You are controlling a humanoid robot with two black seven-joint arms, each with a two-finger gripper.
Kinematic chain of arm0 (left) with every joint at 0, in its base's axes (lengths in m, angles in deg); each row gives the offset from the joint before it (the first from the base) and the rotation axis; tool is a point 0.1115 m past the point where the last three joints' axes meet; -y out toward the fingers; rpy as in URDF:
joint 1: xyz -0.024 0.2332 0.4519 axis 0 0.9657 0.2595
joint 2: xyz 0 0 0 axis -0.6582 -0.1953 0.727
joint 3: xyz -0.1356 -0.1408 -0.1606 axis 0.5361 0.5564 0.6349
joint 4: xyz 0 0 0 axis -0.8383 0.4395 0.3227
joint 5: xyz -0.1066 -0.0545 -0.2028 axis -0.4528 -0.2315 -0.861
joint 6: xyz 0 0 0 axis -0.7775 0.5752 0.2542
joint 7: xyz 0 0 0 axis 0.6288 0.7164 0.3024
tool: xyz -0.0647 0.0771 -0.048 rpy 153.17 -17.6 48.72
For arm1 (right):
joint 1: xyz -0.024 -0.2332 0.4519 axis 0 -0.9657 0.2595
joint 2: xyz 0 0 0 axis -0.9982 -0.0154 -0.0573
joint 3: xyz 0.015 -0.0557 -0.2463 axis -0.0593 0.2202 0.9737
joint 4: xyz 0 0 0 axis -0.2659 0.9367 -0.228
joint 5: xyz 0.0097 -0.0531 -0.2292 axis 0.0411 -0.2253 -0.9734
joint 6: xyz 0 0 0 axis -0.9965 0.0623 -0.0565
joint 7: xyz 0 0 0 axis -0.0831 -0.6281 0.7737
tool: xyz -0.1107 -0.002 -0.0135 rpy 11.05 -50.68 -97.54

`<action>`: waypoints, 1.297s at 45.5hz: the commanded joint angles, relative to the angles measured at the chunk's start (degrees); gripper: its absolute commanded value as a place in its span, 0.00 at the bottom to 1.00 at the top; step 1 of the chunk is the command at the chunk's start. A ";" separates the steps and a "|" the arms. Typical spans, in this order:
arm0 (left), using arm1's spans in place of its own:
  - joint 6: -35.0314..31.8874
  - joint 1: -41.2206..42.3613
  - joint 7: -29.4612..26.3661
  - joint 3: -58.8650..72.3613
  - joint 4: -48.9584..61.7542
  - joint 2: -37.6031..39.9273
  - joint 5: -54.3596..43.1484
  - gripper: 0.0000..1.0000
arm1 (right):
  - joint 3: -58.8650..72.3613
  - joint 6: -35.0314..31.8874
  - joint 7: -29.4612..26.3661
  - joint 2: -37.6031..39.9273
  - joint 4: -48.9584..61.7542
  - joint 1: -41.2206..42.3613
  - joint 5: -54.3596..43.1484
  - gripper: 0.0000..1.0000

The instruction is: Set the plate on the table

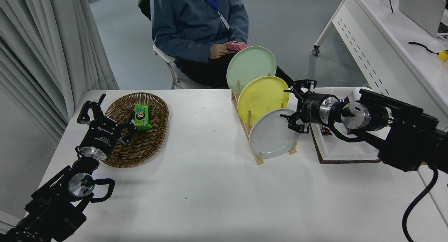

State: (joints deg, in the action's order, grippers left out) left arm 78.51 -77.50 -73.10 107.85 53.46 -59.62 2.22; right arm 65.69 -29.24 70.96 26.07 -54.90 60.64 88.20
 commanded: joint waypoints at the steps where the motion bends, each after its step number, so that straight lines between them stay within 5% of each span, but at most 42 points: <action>1: -0.06 0.01 0.00 0.00 0.02 0.00 0.00 1.00 | 0.21 0.07 -1.65 0.22 -0.05 0.29 0.00 0.69; 19: -0.06 0.01 0.00 0.00 0.02 0.00 0.00 1.00 | -0.14 1.74 -5.61 0.13 -0.05 0.47 0.00 0.78; 26: 0.03 0.01 0.00 0.00 0.02 0.00 0.00 1.00 | -0.22 2.36 -5.61 -0.04 -0.05 0.82 0.00 0.71; 33: -0.06 0.01 0.00 0.00 -0.06 0.00 0.00 1.00 | -0.22 2.27 -5.61 -0.05 -0.05 0.91 0.00 0.53; 59: -0.06 0.01 0.00 0.00 0.02 0.00 0.00 1.00 | -0.31 2.01 -5.61 -0.13 0.03 0.82 0.00 0.46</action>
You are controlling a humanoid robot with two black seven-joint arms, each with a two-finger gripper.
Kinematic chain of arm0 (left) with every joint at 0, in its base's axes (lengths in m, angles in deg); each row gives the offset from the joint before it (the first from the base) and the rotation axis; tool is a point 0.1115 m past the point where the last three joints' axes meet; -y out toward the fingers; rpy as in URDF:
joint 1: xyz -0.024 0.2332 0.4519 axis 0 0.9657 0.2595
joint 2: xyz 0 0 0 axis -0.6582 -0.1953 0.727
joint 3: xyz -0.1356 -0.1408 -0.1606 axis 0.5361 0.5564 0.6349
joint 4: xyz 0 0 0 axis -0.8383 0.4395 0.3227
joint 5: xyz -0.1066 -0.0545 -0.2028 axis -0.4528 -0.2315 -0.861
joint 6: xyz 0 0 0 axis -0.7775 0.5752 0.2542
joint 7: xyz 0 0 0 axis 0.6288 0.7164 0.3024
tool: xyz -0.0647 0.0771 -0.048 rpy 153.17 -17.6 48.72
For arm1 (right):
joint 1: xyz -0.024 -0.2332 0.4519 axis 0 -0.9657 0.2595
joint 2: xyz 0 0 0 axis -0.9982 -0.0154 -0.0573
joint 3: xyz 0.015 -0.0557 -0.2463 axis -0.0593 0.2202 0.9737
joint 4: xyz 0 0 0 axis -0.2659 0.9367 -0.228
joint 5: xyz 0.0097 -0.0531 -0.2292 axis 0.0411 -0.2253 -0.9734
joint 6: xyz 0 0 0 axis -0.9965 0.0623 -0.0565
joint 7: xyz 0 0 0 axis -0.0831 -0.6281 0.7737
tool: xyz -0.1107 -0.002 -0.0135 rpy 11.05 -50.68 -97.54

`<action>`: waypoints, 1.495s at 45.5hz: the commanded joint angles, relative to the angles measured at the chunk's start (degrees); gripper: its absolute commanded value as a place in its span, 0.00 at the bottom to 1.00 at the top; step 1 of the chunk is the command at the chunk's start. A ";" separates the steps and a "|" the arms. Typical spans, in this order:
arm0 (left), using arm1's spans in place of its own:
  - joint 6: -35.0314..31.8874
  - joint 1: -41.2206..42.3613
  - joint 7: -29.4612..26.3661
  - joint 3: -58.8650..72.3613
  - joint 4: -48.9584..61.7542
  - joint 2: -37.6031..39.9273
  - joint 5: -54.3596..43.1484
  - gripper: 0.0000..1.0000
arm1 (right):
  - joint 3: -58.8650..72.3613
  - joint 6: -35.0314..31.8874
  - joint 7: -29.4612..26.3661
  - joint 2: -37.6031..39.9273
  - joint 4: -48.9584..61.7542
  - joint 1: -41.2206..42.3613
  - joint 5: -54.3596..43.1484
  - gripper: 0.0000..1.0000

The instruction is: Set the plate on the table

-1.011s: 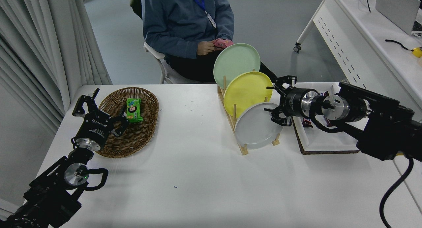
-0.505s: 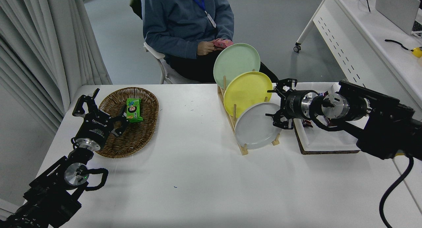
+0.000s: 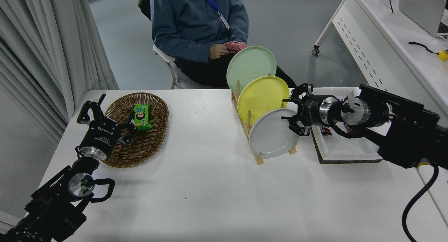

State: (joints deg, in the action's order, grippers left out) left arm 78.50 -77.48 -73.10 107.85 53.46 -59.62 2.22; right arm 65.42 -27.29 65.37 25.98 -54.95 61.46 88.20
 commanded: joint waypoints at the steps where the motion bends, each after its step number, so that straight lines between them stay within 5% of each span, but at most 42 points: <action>1: 0.04 0.00 0.00 0.00 -0.06 0.00 0.00 1.00 | -0.05 0.05 -0.02 -0.04 0.00 0.01 0.00 0.46; 28: 0.04 0.00 0.00 0.00 -0.07 0.00 0.00 1.00 | -0.49 0.41 -0.02 -0.39 0.17 -0.08 -0.09 0.25; 68: 0.04 -0.09 0.00 0.00 -0.07 0.00 0.00 1.00 | -0.93 0.05 -0.02 -0.66 0.17 -0.17 -0.09 0.16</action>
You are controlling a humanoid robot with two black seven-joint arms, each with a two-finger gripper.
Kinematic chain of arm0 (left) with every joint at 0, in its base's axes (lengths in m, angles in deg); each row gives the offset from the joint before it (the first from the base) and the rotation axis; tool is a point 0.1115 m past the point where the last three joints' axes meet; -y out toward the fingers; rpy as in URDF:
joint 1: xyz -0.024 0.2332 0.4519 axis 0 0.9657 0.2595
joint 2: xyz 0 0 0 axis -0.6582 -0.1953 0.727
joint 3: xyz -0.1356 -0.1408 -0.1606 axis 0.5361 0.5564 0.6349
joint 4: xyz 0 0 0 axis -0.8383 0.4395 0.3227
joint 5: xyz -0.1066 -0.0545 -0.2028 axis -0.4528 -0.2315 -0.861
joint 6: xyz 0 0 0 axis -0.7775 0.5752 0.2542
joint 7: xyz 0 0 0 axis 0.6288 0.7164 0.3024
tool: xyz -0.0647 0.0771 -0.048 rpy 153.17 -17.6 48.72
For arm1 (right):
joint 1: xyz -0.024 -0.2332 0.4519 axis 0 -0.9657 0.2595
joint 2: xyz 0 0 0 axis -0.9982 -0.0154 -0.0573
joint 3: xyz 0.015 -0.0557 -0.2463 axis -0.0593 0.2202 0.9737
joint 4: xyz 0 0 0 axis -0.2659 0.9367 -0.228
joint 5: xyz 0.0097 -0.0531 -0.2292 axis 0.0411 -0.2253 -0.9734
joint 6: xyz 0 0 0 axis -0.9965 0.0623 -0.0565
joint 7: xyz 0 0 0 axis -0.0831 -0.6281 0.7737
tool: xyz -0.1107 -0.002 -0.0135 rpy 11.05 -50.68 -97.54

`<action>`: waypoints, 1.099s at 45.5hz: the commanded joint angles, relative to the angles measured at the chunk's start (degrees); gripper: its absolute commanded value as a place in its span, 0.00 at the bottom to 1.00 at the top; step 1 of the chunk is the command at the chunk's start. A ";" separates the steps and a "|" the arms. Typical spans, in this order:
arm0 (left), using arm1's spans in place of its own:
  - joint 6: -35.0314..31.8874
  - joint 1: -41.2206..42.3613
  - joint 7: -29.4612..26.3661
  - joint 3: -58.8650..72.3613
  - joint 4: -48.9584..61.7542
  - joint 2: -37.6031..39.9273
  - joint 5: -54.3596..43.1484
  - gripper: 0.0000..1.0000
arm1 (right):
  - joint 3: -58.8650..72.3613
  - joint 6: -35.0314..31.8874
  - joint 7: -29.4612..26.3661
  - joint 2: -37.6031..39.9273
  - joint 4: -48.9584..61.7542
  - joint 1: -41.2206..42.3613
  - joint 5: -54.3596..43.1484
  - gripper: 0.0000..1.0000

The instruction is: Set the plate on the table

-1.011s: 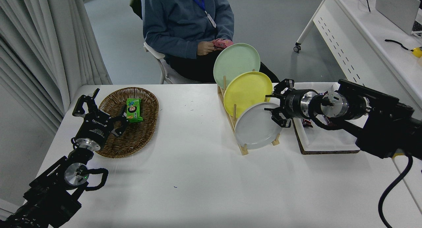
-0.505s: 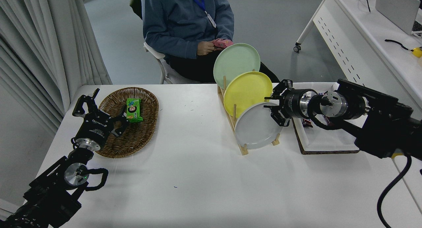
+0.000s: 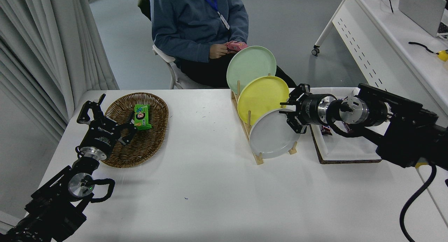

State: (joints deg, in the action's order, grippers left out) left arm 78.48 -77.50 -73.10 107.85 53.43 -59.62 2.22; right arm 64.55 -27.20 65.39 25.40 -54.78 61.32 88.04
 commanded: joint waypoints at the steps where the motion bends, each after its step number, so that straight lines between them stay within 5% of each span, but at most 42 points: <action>1: 0.06 0.02 0.00 0.00 -0.04 0.00 0.00 1.00 | -0.06 0.06 -0.04 -0.08 0.00 -0.04 0.07 0.15; 13: -0.03 0.02 0.00 0.00 0.05 0.00 0.00 1.00 | -0.06 -0.11 -0.04 0.01 -0.09 0.05 0.16 0.06; 50: -0.03 0.02 0.00 0.00 0.05 0.00 0.00 1.00 | -3.57 -1.70 -5.48 5.37 -0.88 4.97 0.34 0.00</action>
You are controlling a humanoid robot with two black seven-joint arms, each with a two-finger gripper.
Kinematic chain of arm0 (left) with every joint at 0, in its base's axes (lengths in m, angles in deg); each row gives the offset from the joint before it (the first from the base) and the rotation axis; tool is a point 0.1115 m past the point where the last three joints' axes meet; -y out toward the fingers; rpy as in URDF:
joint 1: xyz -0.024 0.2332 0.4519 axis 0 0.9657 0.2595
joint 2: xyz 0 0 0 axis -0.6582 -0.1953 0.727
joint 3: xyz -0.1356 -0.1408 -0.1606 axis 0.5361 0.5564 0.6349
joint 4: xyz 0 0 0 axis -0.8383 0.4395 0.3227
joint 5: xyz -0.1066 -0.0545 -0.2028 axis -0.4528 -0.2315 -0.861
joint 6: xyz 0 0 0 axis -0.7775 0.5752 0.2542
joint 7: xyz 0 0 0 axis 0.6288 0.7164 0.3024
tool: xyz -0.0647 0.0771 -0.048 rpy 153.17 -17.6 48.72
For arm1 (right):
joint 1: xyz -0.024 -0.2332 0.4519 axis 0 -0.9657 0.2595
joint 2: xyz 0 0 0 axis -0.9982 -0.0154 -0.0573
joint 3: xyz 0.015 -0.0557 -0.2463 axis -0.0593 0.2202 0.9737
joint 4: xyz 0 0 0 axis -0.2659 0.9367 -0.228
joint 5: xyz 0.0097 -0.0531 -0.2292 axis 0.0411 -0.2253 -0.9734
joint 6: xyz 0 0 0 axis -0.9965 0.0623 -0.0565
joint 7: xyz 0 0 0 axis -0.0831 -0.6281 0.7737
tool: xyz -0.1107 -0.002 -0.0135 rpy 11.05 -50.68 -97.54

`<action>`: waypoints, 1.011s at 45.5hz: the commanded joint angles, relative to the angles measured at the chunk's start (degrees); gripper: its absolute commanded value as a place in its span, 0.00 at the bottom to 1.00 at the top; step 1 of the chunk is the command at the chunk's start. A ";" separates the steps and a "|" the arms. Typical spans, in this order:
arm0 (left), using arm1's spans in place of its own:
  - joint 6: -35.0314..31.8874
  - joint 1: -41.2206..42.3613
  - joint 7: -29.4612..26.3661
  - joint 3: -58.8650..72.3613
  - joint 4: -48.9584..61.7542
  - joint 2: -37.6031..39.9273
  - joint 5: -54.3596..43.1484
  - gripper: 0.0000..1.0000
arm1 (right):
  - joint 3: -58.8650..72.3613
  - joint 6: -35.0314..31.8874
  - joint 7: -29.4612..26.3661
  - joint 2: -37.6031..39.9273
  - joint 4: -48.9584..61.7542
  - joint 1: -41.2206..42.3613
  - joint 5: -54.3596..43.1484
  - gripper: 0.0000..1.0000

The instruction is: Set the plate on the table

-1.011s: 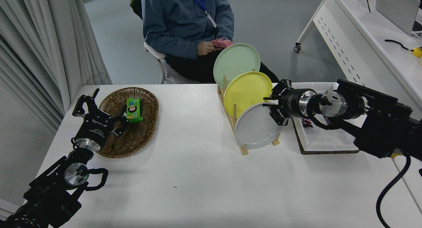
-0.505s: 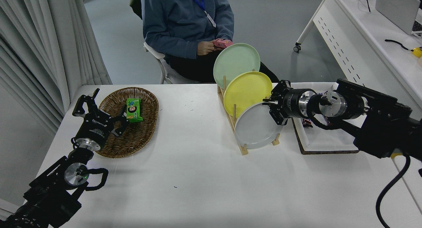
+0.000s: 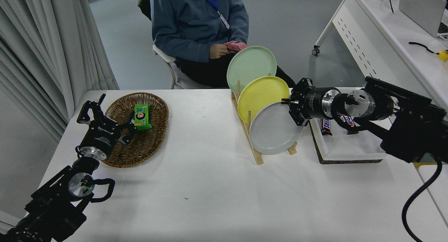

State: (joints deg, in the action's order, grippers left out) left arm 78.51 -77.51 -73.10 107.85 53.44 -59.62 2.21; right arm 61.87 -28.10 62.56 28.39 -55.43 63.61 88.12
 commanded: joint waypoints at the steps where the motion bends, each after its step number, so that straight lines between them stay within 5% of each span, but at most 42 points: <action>1: -0.06 0.02 0.00 0.00 -0.04 0.00 0.00 1.00 | -0.89 -0.89 -3.09 2.64 -0.31 2.95 0.52 0.00; 25: -0.06 0.02 0.00 0.00 0.04 0.00 0.00 1.00 | -1.42 -1.15 -7.40 6.07 -2.69 16.21 11.68 0.00; 46: -0.06 0.02 0.00 0.00 -0.04 0.00 0.00 1.00 | -1.77 5.44 -9.42 3.44 -2.34 23.96 20.55 0.00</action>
State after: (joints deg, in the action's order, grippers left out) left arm 78.47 -77.49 -73.10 107.85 53.44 -59.62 2.22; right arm 60.42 -25.76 53.87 33.48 -57.98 85.00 104.86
